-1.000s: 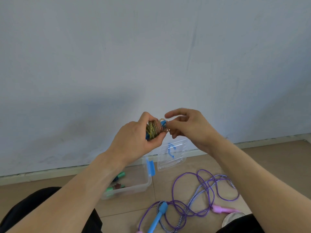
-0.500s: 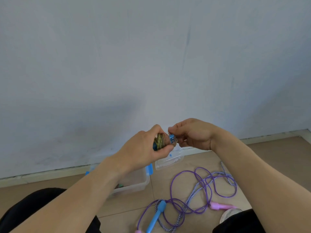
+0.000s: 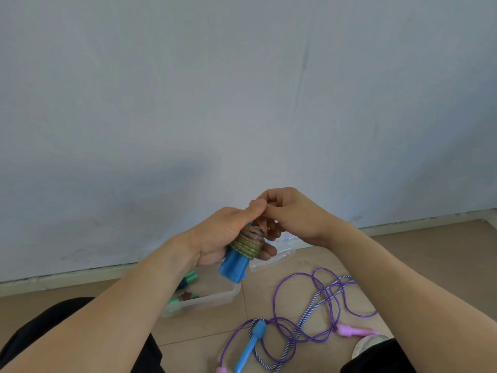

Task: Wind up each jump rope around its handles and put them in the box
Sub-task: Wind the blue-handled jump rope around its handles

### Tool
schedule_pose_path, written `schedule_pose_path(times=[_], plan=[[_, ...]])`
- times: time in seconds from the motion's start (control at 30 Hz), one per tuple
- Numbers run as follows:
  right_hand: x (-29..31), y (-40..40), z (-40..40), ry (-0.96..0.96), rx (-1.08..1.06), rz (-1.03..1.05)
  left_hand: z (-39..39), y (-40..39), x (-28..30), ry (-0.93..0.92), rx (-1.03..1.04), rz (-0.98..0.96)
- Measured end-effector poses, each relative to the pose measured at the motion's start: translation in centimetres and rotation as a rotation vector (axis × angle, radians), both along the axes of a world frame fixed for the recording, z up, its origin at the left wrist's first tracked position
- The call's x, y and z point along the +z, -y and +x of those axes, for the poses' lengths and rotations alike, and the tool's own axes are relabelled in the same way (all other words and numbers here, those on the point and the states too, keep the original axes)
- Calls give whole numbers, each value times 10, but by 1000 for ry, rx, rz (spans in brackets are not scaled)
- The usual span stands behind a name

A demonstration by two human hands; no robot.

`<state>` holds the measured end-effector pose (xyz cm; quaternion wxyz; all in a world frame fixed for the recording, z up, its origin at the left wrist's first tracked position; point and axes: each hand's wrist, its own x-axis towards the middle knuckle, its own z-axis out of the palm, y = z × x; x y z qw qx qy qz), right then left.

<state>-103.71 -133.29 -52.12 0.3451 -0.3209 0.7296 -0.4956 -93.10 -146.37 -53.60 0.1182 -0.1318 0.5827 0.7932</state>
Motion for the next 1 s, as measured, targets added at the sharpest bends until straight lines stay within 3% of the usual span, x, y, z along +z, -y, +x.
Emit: schedule_pose_path(times=[0.1, 0.3, 0.43, 0.57, 0.73, 0.8, 1.0], plan=[[4, 0, -2, 24, -82, -22, 1, -4, 2, -14, 41, 71], [0, 3, 5, 41, -161, -102, -2, 6, 6, -59, 27, -1], [7, 5, 7, 194, -120, -226, -4, 5, 7, -87, 31, 66], [5, 5, 9, 157, -148, -210, -4, 10, 8, -86, -68, -68], [-3, 9, 1, 224, -387, -238, -4, 13, 6, 50, -191, -137], [-3, 8, -8, 228, -494, -244, -5, 6, 0, 41, -142, -185], [-11, 14, 3, -18, -238, -85, -1, 2, -21, 42, -47, -119]])
